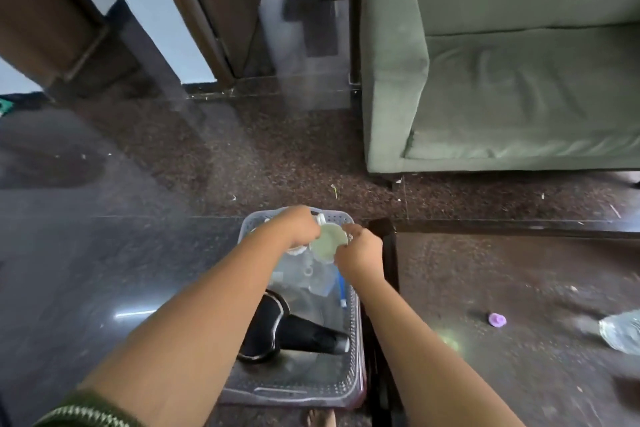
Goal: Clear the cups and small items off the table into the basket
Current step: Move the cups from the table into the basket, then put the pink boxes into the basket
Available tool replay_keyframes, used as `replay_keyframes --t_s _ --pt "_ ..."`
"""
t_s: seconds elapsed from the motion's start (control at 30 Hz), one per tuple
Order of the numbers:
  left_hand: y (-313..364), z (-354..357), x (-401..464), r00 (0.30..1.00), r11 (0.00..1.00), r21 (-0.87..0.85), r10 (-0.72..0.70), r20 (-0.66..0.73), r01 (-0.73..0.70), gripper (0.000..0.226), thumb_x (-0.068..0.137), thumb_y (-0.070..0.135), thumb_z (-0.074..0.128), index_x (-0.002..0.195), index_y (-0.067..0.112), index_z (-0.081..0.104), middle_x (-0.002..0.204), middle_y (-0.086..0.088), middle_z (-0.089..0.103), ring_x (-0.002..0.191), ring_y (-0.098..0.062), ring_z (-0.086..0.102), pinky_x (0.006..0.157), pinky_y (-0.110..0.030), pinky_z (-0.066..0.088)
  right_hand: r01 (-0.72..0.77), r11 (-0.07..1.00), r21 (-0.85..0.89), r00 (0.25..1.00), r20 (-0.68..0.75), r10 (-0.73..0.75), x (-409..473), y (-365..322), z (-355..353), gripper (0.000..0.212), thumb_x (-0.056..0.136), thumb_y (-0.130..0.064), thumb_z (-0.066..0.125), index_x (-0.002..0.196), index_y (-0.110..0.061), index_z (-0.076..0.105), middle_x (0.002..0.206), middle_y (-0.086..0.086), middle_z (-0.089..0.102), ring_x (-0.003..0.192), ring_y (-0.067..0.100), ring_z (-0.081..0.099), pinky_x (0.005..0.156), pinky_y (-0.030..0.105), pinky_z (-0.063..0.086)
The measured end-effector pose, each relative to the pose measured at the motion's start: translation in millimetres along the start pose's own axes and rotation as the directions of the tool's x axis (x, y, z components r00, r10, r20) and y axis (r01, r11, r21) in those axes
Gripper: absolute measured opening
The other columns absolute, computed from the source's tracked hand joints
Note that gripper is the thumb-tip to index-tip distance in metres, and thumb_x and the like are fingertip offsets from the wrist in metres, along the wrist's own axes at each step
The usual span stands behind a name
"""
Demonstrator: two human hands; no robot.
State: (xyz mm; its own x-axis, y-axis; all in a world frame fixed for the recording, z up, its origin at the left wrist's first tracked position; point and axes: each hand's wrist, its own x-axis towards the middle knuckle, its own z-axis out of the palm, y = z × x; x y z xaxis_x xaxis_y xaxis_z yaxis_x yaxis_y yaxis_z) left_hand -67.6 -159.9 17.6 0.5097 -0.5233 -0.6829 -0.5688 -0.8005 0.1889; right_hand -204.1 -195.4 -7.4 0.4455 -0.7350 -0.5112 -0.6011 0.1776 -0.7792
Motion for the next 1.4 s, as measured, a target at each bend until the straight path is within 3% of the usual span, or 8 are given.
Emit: replay_keyframes --t_s 0.1,0.3,0.5,0.7,0.83,1.1,1.23,1.4 --pt "-17.5 9.5 17.6 0.997 0.964 -0.267 0.016 0.082 0.007 0.023 0.075 0.014 0.057 0.091 0.001 0.066 0.086 -0.013 0.066 0.088 -0.033 0.065 0.069 -0.032 0.044 -0.023 0.999 -0.041 0.999 -0.032 0.022 19.6 5.3 23.6 0.047 0.084 0.005 0.047 0.126 -0.011 0.062 0.107 0.011 0.069 0.081 0.020 0.061 0.066 0.024 0.047" --pt "-39.4 35.6 40.6 0.988 0.876 -0.483 0.070 0.137 0.005 0.054 0.074 0.011 0.058 0.127 0.021 0.054 0.117 -0.005 0.064 0.108 -0.023 0.060 0.098 -0.041 0.050 -0.019 0.987 -0.160 0.997 -0.073 0.008 47.8 14.6 54.4 0.050 0.082 0.000 0.042 0.127 -0.016 0.055 0.097 0.015 0.066 0.084 0.031 0.064 0.059 0.031 0.050" --pt "-45.1 40.9 34.0 0.983 0.940 -0.326 0.145 0.109 -0.102 0.042 0.079 0.013 0.061 0.120 0.016 0.053 0.112 -0.010 0.062 0.101 -0.025 0.061 0.088 -0.040 0.053 0.015 0.977 -0.212 0.996 -0.081 -0.033 52.8 25.7 61.9 0.029 0.085 -0.001 0.039 0.111 -0.011 0.046 0.079 0.009 0.059 0.062 0.021 0.054 0.045 0.026 0.032" --pt "-29.8 27.7 34.1 0.990 0.990 -0.014 0.137 -0.028 -0.137 0.047 0.088 0.028 0.057 0.129 0.008 0.047 0.134 -0.015 0.046 0.115 -0.033 0.055 0.087 -0.036 0.046 0.106 0.979 -0.176 0.982 -0.133 -0.130 46.3 27.6 58.0 0.028 0.089 -0.011 0.051 0.117 -0.009 0.049 0.104 0.010 0.053 0.090 0.024 0.051 0.069 0.027 0.032" --pt "-14.2 33.9 11.5 0.995 0.993 0.078 0.095 -0.037 -0.092 0.059 0.094 0.042 0.049 0.141 0.012 0.032 0.148 -0.014 0.027 0.131 -0.035 0.040 0.099 -0.044 0.042 0.162 0.983 -0.081 0.966 -0.192 -0.175 27.7 39.8 37.4 0.019 0.088 -0.014 0.059 0.106 -0.009 0.054 0.089 -0.002 0.050 0.088 0.020 0.049 0.070 0.026 0.034" --pt "104.5 56.5 -26.3 0.930 0.941 0.083 0.336 -0.149 -0.327 0.045 0.090 0.051 0.051 0.126 0.023 0.050 0.132 -0.002 0.047 0.126 -0.026 0.044 0.102 -0.043 0.040 -0.044 0.981 0.191 0.846 -0.515 0.139 7.3 125.7 -94.7 0.020 0.086 -0.019 0.063 0.105 -0.020 0.055 0.083 -0.002 0.054 0.072 0.018 0.058 0.075 0.031 0.046" --pt "179.6 131.7 -56.9 0.877 0.880 -0.053 0.464 -0.127 -0.473 0.020 0.091 0.044 0.052 0.091 0.026 0.062 0.108 0.002 0.058 0.109 -0.023 0.054 0.094 -0.039 0.044 -0.127 0.964 0.235 0.762 -0.599 0.246 -25.1 183.8 -179.0 0.022 0.086 -0.013 0.061 0.107 -0.019 0.056 0.069 -0.006 0.056 0.069 0.016 0.060 0.066 0.025 0.041" --pt "266.1 243.6 -81.1 0.845 0.836 -0.160 0.534 0.020 -0.524 0.029 0.091 0.033 0.052 0.076 0.013 0.066 0.087 -0.008 0.067 0.089 -0.030 0.063 0.080 -0.037 0.049 -0.210 0.950 0.230 0.682 -0.662 0.311 -54.0 260.7 -278.5 0.024 0.086 -0.016 0.063 0.110 -0.016 0.060 0.097 0.003 0.063 0.086 0.020 0.061 0.075 0.026 0.042"
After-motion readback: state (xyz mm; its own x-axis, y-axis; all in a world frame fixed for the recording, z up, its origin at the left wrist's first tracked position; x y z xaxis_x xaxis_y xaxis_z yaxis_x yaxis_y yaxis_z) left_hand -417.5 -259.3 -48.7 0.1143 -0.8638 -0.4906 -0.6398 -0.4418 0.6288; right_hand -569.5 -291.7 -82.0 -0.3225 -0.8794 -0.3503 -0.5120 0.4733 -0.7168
